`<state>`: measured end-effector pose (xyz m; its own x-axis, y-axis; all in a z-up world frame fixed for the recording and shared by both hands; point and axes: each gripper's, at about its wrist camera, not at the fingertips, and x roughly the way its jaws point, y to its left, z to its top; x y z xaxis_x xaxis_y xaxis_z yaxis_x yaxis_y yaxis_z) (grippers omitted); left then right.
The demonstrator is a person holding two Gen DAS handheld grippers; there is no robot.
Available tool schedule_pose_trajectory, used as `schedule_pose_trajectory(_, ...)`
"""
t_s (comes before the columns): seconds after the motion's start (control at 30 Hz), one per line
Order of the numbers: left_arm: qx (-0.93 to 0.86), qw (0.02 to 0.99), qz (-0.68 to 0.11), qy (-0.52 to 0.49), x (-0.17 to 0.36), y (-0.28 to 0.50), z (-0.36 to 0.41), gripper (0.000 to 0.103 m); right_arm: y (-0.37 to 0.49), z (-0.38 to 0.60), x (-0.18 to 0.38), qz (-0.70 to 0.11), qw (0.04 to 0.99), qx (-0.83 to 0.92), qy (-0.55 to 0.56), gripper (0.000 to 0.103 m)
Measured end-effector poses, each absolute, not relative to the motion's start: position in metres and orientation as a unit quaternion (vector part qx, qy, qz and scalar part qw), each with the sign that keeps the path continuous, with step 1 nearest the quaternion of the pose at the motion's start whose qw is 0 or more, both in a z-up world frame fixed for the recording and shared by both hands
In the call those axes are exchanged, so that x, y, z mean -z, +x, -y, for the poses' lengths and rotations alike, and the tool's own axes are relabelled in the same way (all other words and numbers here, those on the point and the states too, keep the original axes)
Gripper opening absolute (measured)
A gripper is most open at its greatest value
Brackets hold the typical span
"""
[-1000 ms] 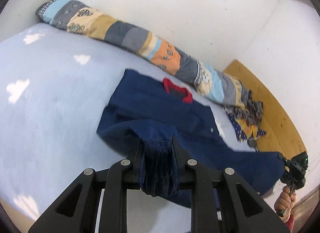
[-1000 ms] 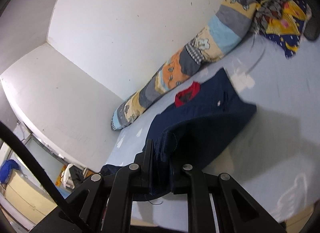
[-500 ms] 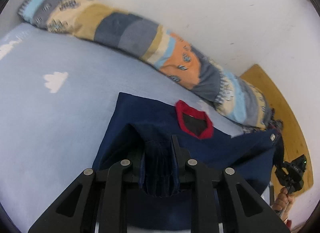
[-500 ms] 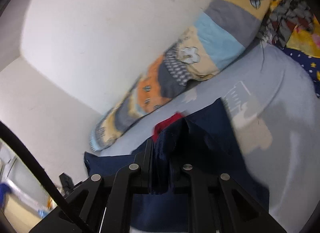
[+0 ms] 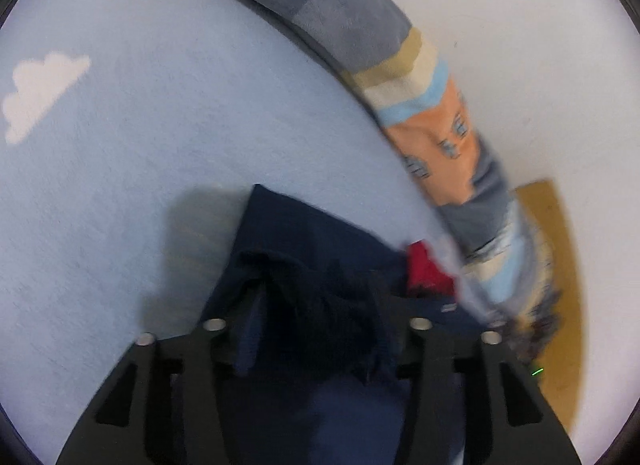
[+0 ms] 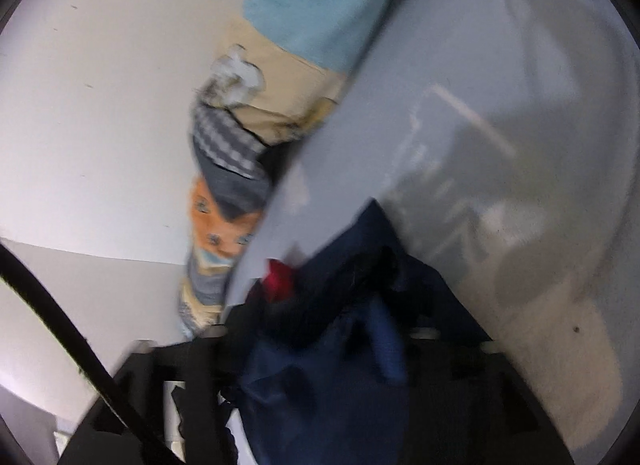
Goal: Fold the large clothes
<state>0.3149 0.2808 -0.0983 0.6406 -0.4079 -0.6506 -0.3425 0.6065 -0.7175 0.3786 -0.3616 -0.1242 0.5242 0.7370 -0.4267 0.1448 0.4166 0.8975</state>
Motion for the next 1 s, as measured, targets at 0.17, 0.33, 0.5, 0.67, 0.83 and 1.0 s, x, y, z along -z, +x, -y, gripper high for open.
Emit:
schedule_pose_trajectory(0.17, 0.043, 0.778, -0.399, -0.483, 0.085, 0.311, -0.288, 0.057, 0.359, 0.393, 0.096, -0.382, 0.715, -0.213, 0.545, 0.089)
schedule_pose_trajectory(0.33, 0.075, 0.764, -0.381, -0.516, 0.077, 0.311, -0.292, 0.061, 0.335, 0.37, 0.057, -0.38, 0.775, -0.237, 0.446, 0.089)
schedule_pose_trajectory(0.5, 0.098, 0.697, -0.337, -0.626, 0.098, 0.302, -0.315, 0.071, 0.318, 0.331, 0.059, -0.404, 0.799, -0.26, 0.362, 0.088)
schedule_pose_trajectory(0.67, 0.126, 0.709, -0.308, -0.622, 0.091, 0.292, -0.317, 0.071, 0.313, 0.315, 0.075, -0.417, 0.799, -0.265, 0.343, 0.088)
schedule_pose_trajectory(0.83, 0.105, 0.792, -0.303, -0.519, 0.058, 0.285, -0.307, 0.078, 0.307, 0.306, 0.073, -0.419, 0.814, -0.258, 0.308, 0.088)
schedule_pose_trajectory(1.0, 0.131, 0.868, -0.396, -0.271, 0.047, 0.308, -0.214, 0.078, 0.308, 0.28, 0.07, -0.44, 0.836, -0.241, 0.223, 0.071)
